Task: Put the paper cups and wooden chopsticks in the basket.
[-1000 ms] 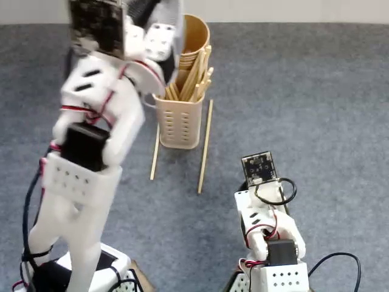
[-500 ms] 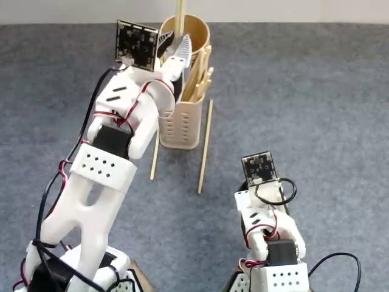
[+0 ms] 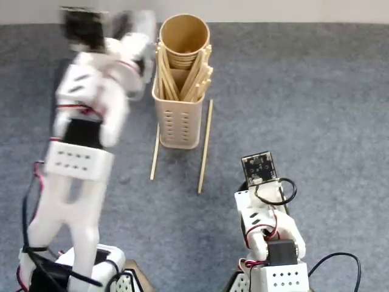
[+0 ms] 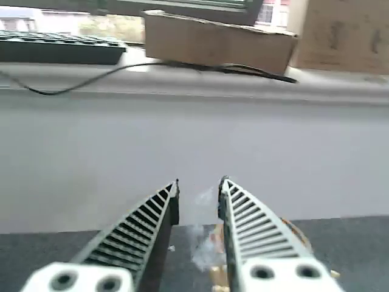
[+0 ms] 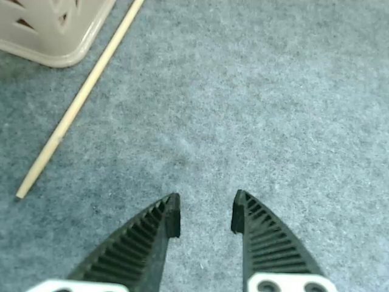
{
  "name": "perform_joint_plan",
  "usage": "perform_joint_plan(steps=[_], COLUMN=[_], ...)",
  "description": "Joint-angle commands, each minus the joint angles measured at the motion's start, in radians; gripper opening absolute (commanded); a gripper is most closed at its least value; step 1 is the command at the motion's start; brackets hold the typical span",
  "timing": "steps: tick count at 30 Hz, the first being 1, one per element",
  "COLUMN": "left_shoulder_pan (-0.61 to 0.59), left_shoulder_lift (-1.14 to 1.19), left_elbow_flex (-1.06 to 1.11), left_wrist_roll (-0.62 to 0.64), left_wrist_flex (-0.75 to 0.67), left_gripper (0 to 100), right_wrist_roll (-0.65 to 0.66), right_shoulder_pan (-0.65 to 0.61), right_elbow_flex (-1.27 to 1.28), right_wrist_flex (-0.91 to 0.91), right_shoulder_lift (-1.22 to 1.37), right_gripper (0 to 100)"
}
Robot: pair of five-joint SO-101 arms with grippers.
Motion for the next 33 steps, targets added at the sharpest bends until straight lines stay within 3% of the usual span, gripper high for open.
perform_joint_plan(steps=[1,6,17,29,33], left_shoulder_pan=[-0.074,-0.062,0.002,-0.007,0.074], left_shoulder_lift=[0.035,0.263,0.679,0.670,0.644], left_elbow_flex=[-0.093,-0.209,-0.727,-1.069,-1.081], left_wrist_roll=[0.023,0.078,0.110,0.187,0.187], left_wrist_flex=[0.153,0.371,0.781,1.135,1.278], left_gripper=[13,13,13,13,13], right_wrist_roll=[0.020,0.020,0.021,0.021,0.021], right_shoulder_pan=[-0.010,-0.010,-0.010,-0.010,-0.010], right_elbow_flex=[0.058,0.058,0.058,0.059,0.059], right_wrist_flex=[-0.025,-0.025,-0.025,-0.025,-0.025], right_shoulder_lift=[-0.010,-0.010,-0.010,-0.010,-0.010], right_gripper=[14.9,14.9,14.9,14.9,14.9])
